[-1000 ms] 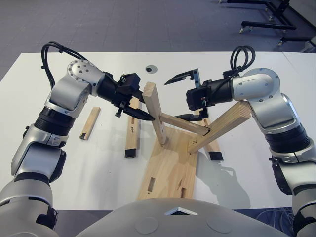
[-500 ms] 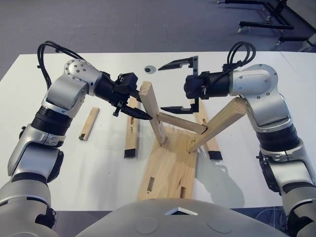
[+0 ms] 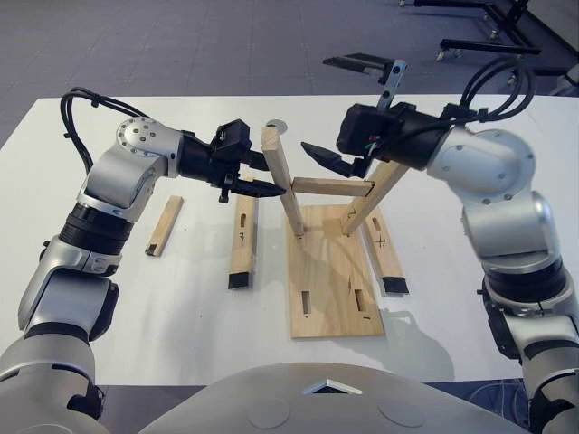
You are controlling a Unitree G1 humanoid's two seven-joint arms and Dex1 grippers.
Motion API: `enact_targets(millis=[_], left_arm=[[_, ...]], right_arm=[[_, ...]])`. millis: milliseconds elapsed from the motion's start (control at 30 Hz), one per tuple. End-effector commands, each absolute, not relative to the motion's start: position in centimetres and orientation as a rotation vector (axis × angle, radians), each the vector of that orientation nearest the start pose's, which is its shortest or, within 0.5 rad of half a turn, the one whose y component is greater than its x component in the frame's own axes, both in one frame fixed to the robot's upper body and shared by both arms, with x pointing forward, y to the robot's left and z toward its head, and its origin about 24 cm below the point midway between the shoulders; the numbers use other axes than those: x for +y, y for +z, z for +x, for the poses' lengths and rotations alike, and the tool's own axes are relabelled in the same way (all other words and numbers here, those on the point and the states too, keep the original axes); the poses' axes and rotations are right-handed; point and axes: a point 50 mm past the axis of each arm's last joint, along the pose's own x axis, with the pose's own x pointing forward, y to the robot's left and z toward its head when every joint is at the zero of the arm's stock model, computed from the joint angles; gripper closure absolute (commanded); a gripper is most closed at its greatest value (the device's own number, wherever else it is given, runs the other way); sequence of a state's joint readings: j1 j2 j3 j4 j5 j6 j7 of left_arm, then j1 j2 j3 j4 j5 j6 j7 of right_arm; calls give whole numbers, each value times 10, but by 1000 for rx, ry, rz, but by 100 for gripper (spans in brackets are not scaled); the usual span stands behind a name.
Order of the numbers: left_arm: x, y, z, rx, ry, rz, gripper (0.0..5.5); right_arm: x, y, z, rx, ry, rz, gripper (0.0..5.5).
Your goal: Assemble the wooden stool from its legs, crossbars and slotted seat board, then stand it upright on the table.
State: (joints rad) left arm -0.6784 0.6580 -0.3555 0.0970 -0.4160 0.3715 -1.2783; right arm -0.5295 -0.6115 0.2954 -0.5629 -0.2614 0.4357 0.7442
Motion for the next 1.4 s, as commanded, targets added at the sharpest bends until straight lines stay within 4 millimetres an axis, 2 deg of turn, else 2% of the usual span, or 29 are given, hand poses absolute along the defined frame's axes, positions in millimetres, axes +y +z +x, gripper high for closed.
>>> enact_targets(millis=[33, 133, 267, 333, 433, 500, 667, 733, 800, 867, 933, 1033, 1333, 1400], left_arm=[[156, 114, 299, 482, -1370, 524, 348], [156, 114, 299, 484, -1376, 528, 348], [155, 116, 299, 482, -1380, 528, 348], [154, 116, 300, 482, -1385, 531, 348], [154, 118, 302, 478, -1386, 539, 348], [153, 118, 302, 476, -1388, 543, 348], [154, 117, 302, 480, -1385, 548, 348], [154, 117, 302, 480, -1385, 549, 348], [154, 117, 302, 480, -1388, 552, 348], [155, 117, 303, 481, -1389, 555, 348], [154, 118, 303, 480, -1391, 557, 348], [155, 118, 303, 480, -1385, 556, 348], [152, 119, 306, 442, -1384, 562, 348], [150, 120, 306, 420, -1395, 564, 348]], right_arm=[[-92, 205, 259, -274, 718, -1040, 10], [-82, 193, 254, -252, 694, -1063, 10], [-74, 144, 230, -78, 836, -1121, 10], [-74, 135, 228, -47, 843, -1140, 10], [-76, 136, 231, -33, 820, -1128, 10], [-75, 144, 235, -67, 783, -1095, 10], [-89, 210, 262, -292, 460, -914, 10], [-96, 222, 266, -326, 399, -919, 10], [-95, 202, 264, -265, 465, -1002, 10], [-88, 170, 252, -165, 614, -1068, 10], [-84, 148, 239, -81, 743, -1097, 10], [-86, 129, 231, 3, 815, -1149, 10], [-85, 145, 238, -59, 753, -1099, 10], [-85, 164, 247, -146, 662, -1051, 10]])
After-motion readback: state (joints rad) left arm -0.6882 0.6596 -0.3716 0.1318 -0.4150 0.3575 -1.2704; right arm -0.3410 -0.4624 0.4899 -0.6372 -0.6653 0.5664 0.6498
